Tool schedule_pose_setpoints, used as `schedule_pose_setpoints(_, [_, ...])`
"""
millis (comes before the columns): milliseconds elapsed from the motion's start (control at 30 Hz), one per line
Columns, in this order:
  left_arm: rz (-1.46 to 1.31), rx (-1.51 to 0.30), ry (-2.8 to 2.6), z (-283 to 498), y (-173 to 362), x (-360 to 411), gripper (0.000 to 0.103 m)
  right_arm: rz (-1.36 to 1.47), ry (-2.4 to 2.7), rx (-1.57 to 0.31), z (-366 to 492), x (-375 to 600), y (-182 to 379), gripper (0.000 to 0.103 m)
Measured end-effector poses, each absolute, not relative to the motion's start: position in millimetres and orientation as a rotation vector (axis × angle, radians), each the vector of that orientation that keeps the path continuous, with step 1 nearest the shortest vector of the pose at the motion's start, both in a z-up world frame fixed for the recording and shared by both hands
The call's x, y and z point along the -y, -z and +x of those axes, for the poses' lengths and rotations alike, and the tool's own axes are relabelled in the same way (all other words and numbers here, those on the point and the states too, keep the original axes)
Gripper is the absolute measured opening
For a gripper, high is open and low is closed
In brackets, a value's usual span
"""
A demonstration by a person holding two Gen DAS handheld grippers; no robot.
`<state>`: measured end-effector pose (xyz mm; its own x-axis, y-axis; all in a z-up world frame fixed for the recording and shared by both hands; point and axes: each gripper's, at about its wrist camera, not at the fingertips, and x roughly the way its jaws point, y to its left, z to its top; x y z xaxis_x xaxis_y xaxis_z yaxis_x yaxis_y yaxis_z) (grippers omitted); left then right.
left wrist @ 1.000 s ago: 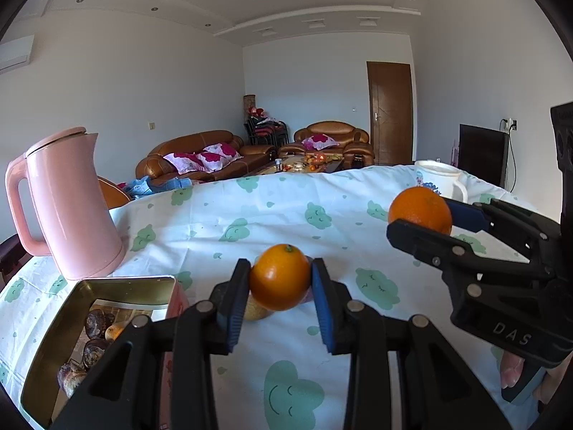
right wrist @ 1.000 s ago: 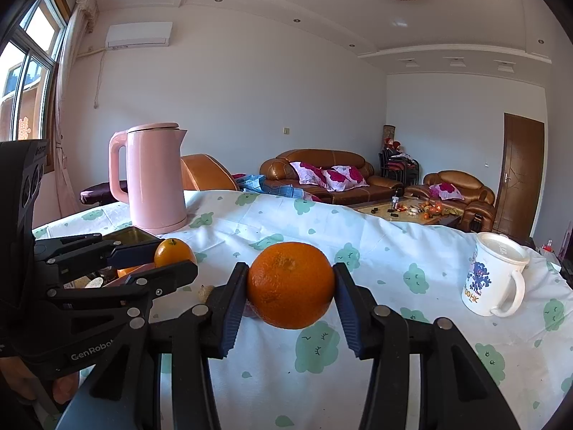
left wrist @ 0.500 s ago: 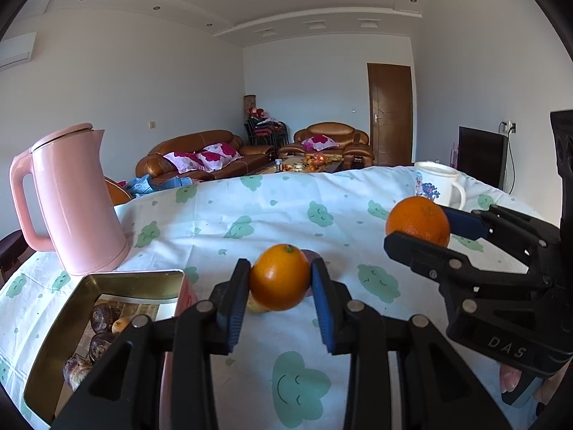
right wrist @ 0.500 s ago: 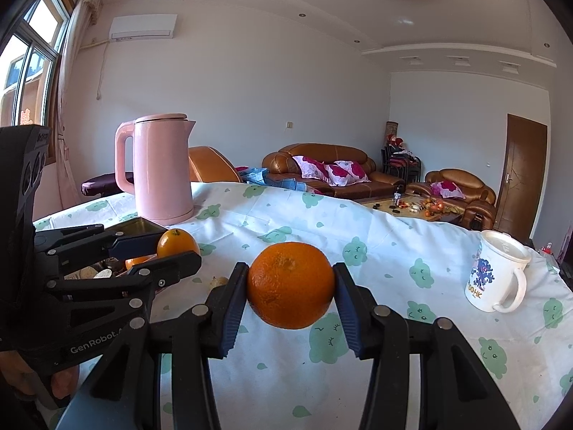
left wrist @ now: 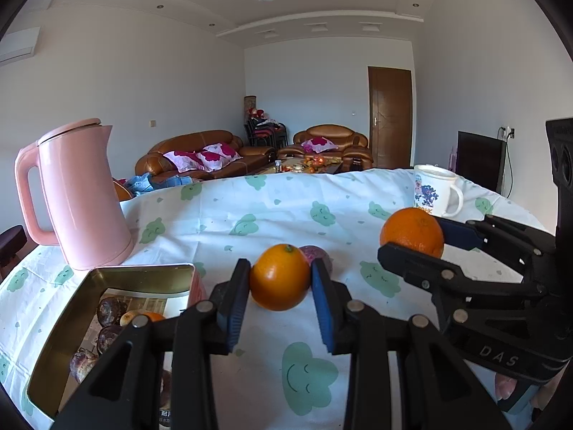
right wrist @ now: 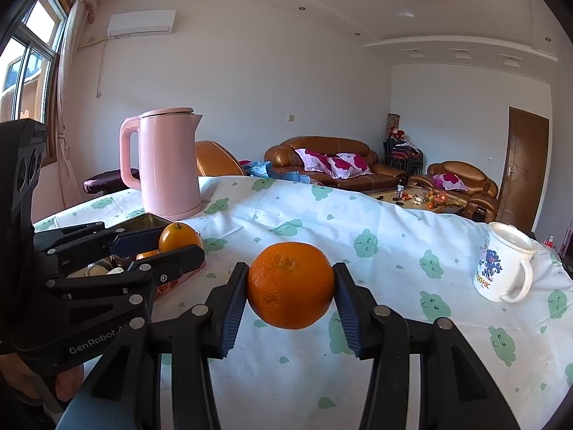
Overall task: Organize fruits
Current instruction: 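Carry the orange with the right tool while the left tool carries its orange over the tin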
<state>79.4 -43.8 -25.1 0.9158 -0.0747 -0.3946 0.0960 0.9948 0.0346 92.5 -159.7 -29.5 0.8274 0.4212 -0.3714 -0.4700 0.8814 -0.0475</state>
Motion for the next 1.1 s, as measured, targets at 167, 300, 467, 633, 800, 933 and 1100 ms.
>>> schedule_pose_setpoints(167, [0.039,-0.411,0.082,77.3,24.4,34.5,0.036,-0.153,-0.484,-0.368,90.6,149.5,28.2,0.049])
schedule_pose_setpoints(300, [0.029,-0.416,0.081,74.6,24.1,27.6,0.036,-0.162,-0.493,-0.371,90.1,142.3,25.4,0.049])
schedule_pose_setpoints(467, [0.02,-0.414,0.076,69.3,20.9,19.0,0.036,-0.16,-0.516,-0.373,90.2,133.5,20.1,0.049])
schedule_pose_setpoints(633, [0.01,-0.413,0.055,66.0,17.6,5.8,0.036,-0.161,-0.549,-0.376,92.4,121.0,12.5,0.049])
schedule_pose_setpoints(800, [-0.007,-0.429,0.028,66.4,18.4,-11.1,0.036,-0.185,-0.58,-0.374,93.9,103.9,7.7,0.049])
schedule_pose_setpoints(933, [-0.017,-0.435,0.007,64.1,18.4,-23.3,0.036,-0.202,-0.601,-0.379,96.9,91.9,7.0,0.049])
schedule_pose_setpoints(1100, [-0.02,-0.44,-0.021,60.8,18.1,-36.2,0.036,-0.223,-0.625,-0.383,98.4,79.4,6.6,0.049])
